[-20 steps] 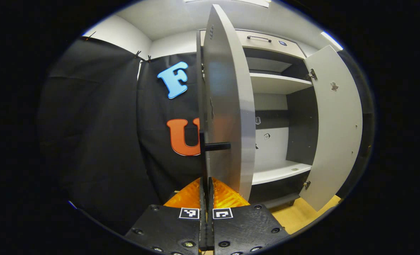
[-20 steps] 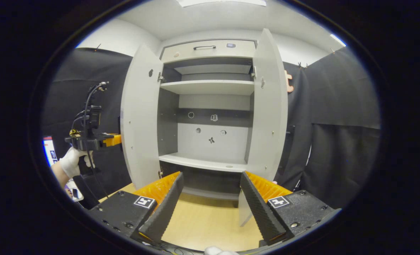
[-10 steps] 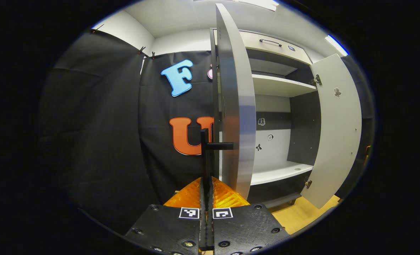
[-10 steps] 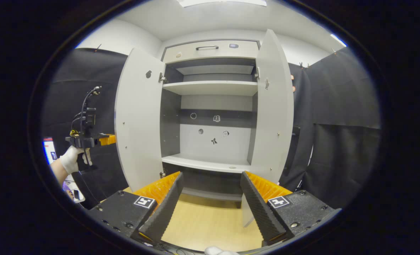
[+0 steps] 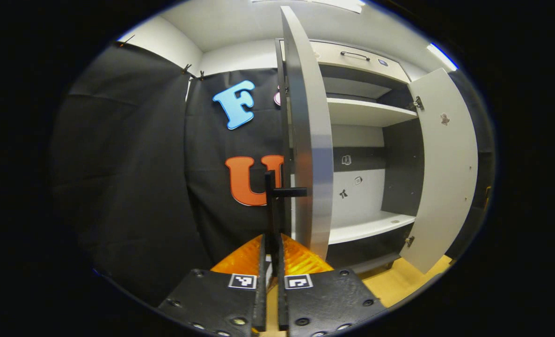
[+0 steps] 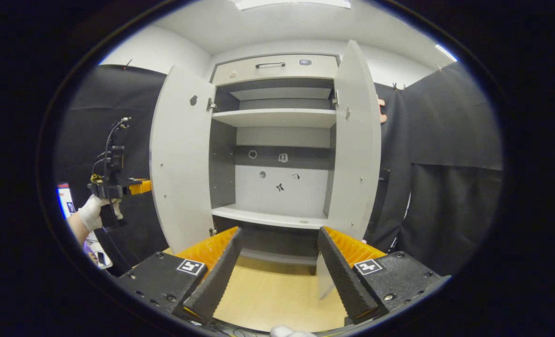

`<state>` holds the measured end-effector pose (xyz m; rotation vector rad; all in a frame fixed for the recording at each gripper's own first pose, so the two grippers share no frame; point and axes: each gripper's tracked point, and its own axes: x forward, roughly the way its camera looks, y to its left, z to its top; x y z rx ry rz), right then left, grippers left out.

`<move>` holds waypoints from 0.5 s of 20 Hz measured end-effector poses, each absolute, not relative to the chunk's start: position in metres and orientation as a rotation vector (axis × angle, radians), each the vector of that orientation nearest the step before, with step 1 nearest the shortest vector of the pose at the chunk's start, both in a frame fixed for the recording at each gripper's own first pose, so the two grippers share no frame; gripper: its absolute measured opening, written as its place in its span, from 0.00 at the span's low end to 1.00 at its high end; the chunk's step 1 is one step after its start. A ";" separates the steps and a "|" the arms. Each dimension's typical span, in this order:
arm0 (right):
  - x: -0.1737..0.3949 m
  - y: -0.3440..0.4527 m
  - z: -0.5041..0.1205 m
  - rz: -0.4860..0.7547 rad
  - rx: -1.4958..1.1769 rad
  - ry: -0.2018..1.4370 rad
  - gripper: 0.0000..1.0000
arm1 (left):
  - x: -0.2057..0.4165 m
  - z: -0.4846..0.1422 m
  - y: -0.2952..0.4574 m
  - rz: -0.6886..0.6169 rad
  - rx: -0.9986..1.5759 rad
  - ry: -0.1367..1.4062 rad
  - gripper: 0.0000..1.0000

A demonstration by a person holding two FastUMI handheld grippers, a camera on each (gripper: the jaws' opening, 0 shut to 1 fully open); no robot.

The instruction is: Open the right door of the double-door shoe cabinet with the right hand, and open the left door with the left hand.

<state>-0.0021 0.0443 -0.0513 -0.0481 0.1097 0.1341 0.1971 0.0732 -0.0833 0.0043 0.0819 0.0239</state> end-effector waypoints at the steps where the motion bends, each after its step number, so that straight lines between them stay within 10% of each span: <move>1: -0.003 0.044 -0.050 0.134 -0.050 0.106 0.99 | 0.194 -0.083 0.077 0.039 0.013 0.084 0.18; 6: -0.010 0.044 -0.043 0.132 -0.055 0.095 0.99 | 0.167 -0.082 0.082 0.055 0.012 0.093 0.83; 10: -0.017 0.041 -0.036 0.124 -0.051 0.087 0.99 | 0.133 -0.079 0.078 0.094 0.046 0.104 0.96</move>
